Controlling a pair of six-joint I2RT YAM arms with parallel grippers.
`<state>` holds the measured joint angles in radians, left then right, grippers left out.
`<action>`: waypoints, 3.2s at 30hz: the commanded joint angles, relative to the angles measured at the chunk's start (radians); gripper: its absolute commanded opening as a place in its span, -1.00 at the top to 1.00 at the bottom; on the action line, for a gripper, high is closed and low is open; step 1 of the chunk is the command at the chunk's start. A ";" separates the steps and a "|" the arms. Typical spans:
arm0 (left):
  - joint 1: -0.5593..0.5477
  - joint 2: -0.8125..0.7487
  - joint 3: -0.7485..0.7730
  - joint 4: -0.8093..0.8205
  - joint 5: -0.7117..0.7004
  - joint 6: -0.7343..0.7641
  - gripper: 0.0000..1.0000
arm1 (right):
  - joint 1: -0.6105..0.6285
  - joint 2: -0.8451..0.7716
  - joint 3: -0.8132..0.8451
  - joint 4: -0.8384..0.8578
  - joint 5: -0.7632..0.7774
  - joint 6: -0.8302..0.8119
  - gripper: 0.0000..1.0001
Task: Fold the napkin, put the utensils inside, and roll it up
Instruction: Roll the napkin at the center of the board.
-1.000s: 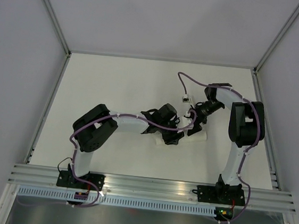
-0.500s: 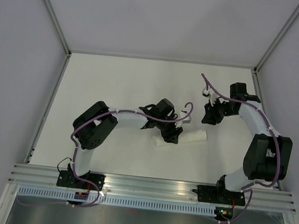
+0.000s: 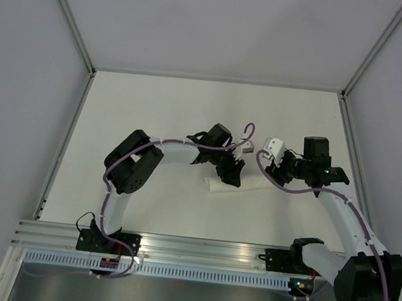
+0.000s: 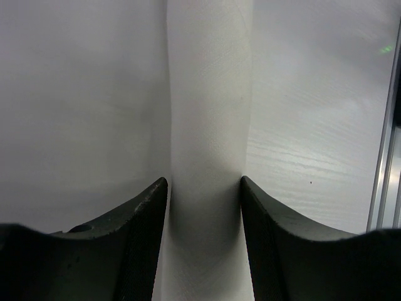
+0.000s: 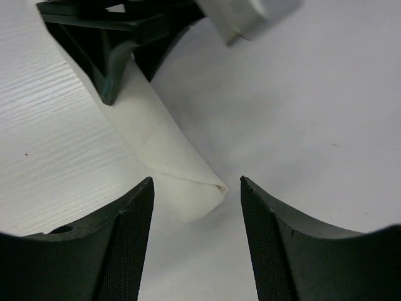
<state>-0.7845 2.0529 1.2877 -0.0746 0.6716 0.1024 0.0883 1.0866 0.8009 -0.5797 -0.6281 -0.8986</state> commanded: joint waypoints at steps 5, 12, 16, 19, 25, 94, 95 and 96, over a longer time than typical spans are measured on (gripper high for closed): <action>0.010 0.047 0.056 -0.013 0.063 -0.069 -0.12 | 0.220 -0.005 -0.134 0.145 0.169 -0.040 -0.35; 0.036 0.066 0.056 -0.013 0.100 -0.090 -0.12 | 0.332 0.007 -0.273 0.338 0.297 -0.049 -0.39; 0.044 0.076 0.058 -0.016 0.114 -0.092 -0.12 | 0.413 0.045 -0.307 0.414 0.360 -0.042 -0.42; 0.047 0.082 0.062 -0.016 0.132 -0.092 -0.12 | 0.465 0.061 -0.339 0.492 0.425 -0.026 -0.43; 0.054 0.090 0.065 -0.019 0.152 -0.092 -0.12 | 0.544 0.136 -0.355 0.607 0.534 0.003 -0.42; -0.211 -0.897 -0.575 0.322 -0.690 0.229 -0.50 | 0.369 1.147 0.834 -0.592 0.047 -0.252 0.30; -0.223 -0.852 -0.547 0.300 -0.685 0.246 -0.50 | 0.370 1.148 0.834 -0.592 0.050 -0.252 0.31; -0.226 -0.782 -0.498 0.264 -0.676 0.272 -0.50 | 0.369 1.151 0.834 -0.594 0.050 -0.252 0.31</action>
<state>-0.9901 1.1599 0.6899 0.3069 0.0002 0.2493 0.4530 2.1666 1.6470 -1.1713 -0.5915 -1.1049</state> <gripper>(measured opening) 0.751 0.349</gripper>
